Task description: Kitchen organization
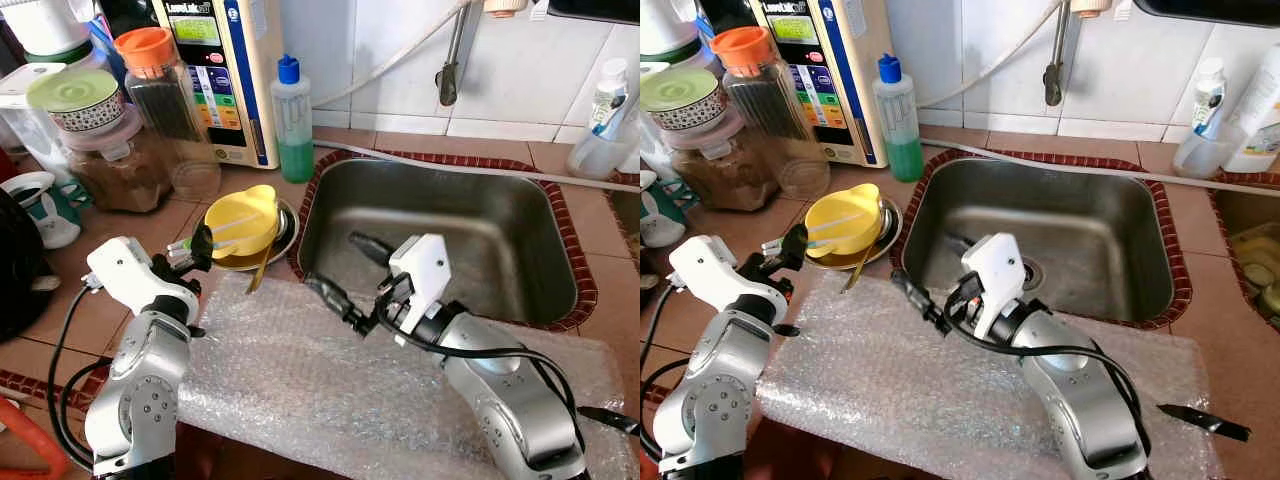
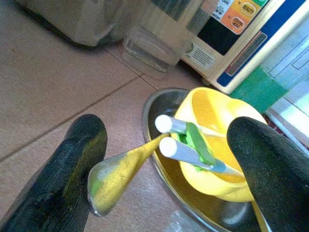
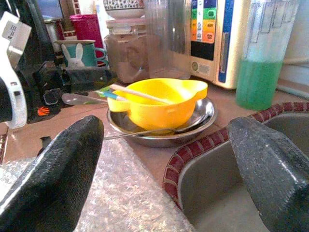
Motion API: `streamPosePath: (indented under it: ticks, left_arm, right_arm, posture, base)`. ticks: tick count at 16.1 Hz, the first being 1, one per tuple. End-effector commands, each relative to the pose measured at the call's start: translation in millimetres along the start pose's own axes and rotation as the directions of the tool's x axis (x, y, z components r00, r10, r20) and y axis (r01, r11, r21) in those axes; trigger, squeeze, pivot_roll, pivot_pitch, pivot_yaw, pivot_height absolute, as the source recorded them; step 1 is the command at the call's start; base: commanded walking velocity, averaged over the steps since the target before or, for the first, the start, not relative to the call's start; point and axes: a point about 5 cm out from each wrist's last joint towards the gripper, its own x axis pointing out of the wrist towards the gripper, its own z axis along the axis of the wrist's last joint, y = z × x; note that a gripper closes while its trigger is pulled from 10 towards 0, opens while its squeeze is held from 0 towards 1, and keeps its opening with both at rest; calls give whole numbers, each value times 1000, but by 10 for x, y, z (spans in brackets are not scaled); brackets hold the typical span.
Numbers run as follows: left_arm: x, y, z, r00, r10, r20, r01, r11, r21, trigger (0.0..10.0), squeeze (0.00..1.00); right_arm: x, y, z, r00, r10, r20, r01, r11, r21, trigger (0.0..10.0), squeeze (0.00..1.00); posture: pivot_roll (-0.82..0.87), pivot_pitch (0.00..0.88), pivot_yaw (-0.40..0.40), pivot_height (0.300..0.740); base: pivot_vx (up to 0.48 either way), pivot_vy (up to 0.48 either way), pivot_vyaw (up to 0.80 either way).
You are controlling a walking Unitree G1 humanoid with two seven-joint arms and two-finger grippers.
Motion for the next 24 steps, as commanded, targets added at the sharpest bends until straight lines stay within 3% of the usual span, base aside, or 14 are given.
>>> streamPosePath:
  ticks: [1, 6, 12, 16, 21, 24]
  left_arm:
    - [-17, -10, 22, 1000, -12, 0, 12, 1000, -9, 10000, 0]
    - [-27, -89, -108, 996, -58, -63, 52, 995, -86, 10000, 0]
    - [23, -103, -98, 998, -55, -33, 49, 987, -151, 10000, 0]
    - [-18, -46, -48, 998, -44, -35, 40, 995, -95, 10000, 0]
    - [-50, 67, 131, 999, -10, 44, 8, 999, 31, 10000, 0]
    - [-51, 97, 238, 994, 10, 111, -18, 997, 69, 10000, 0]
  right_arm:
    - [1, 38, 58, 999, 27, 18, -27, 1000, -10, 10000, 0]
    - [-18, 66, 54, 998, 64, 3, -64, 998, -5, 10000, 0]
    - [-41, 59, 59, 997, 77, -11, -78, 997, -19, 10000, 0]
    - [-35, 61, 48, 997, 78, -11, -78, 997, -18, 10000, 0]
    - [-27, 64, 32, 997, 76, -11, -77, 997, -16, 10000, 0]
    - [-21, 61, 32, 997, 76, -11, -77, 997, -21, 10000, 0]
  posture:
    - [-191, 111, 102, 740]
    - [-203, 120, 97, 740]
    - [-215, 123, 87, 740]
    - [-210, 123, 91, 740]
    - [-197, 124, 95, 740]
    - [-195, 122, 89, 740]
  base:
    - [0, 0, 0]
    - [0, 0, 0]
    - [0, 0, 0]
    - [0, 0, 0]
    - [0, 0, 0]
    - [0, 0, 0]
